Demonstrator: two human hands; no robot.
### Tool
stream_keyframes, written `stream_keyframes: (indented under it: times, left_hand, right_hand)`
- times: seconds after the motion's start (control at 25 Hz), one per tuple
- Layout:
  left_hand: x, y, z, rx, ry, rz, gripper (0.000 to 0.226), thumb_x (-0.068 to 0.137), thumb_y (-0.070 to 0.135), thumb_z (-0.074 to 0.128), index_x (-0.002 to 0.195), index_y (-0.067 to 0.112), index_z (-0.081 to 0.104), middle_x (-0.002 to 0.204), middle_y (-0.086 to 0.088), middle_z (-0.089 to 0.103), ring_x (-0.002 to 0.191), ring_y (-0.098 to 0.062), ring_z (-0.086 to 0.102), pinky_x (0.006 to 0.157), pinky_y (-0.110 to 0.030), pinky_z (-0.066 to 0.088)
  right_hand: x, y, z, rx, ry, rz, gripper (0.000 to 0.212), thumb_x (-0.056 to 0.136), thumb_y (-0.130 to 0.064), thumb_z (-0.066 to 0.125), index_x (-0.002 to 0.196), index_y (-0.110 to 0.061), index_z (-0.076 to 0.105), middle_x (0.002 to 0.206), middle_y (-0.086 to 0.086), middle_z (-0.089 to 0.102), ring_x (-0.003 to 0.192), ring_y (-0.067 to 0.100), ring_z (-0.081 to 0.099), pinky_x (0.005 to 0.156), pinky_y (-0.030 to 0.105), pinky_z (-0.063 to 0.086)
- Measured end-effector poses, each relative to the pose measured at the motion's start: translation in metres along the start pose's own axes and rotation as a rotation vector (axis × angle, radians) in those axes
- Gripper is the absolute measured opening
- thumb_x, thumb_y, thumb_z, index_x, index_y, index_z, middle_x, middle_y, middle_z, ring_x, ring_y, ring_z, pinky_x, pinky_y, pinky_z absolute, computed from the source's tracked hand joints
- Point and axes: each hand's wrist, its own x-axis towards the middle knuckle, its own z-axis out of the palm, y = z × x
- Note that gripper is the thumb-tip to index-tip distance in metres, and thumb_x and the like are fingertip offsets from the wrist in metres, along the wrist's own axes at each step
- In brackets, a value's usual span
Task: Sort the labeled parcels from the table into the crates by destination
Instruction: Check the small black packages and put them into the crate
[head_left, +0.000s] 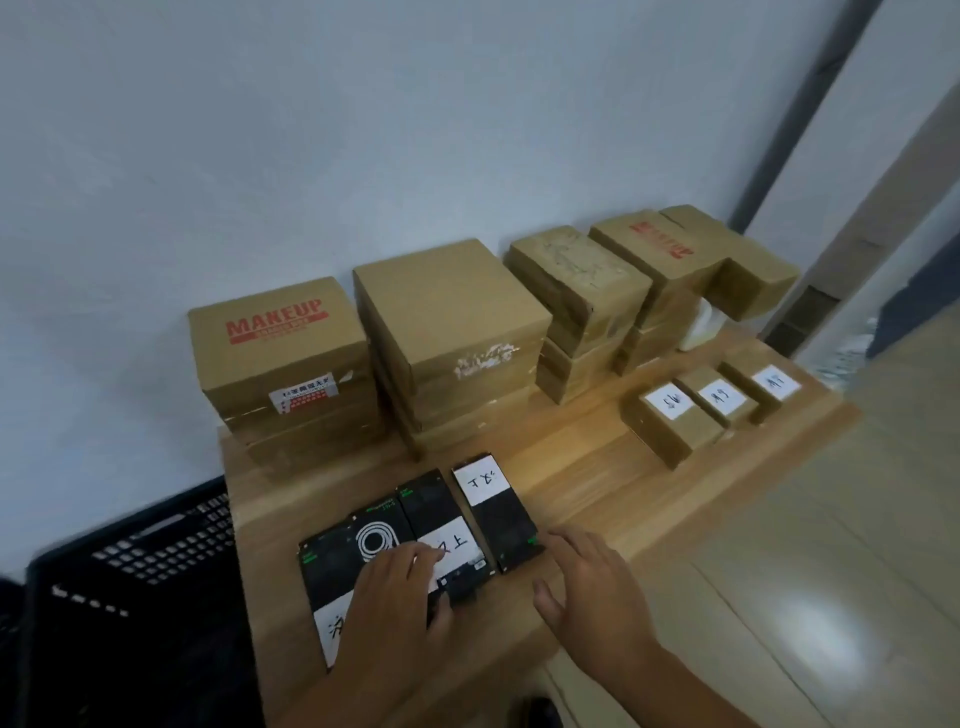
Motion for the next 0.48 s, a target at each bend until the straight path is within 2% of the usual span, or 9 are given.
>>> stream_keyframes:
  times: [0.08,0.2,0.36,0.48]
  left_hand:
    - [0.013,0.02,0.009,0.013,0.017,-0.07,0.043,0.086,0.031,0.067,0.128,0.021,0.063,0.128,0.005,0.06,0.119,-0.016,0.056,0.104,-0.033,0.043]
    - [0.029,0.039,0.017,0.038,0.044,-0.134,0.042,0.088,0.034,0.065,0.129,0.026,0.061,0.129,0.009,0.059,0.12,-0.013,0.053,0.105,-0.031,0.042]
    - [0.05,0.047,0.035,0.087,0.009,-0.195,0.042,0.079,0.027,0.075,0.12,0.021,0.068,0.121,0.005,0.064,0.114,-0.017,0.06,0.101,-0.037,0.05]
    - [0.068,0.04,0.058,0.098,0.007,-0.174,0.042,0.075,0.023,0.077,0.116,0.018,0.07,0.117,0.002,0.065,0.112,-0.019,0.061,0.101,-0.042,0.051]
  right_hand:
    - [0.027,0.025,-0.003,0.04,-0.053,-0.035,0.046,0.089,-0.039,0.063,0.134,-0.027,0.06,0.131,-0.011,0.059,0.121,0.012,0.054,0.102,0.027,0.043]
    - [0.058,0.055,-0.001,0.069,-0.107,-0.067,0.047,0.087,-0.044,0.062,0.132,-0.031,0.057,0.129,-0.009,0.059,0.117,0.013,0.053,0.097,0.026,0.043]
    - [0.083,0.077,0.026,-0.02,-0.284,-0.187,0.068,0.086,-0.047,0.062,0.147,-0.032,0.036,0.147,-0.01,0.042,0.132,0.013,0.039,0.109,0.028,0.033]
    - [0.1,0.081,0.062,-0.064,-0.373,-0.252,0.083,0.086,-0.052,0.063,0.155,-0.026,0.025,0.156,-0.002,0.032,0.141,0.019,0.032,0.116,0.035,0.03]
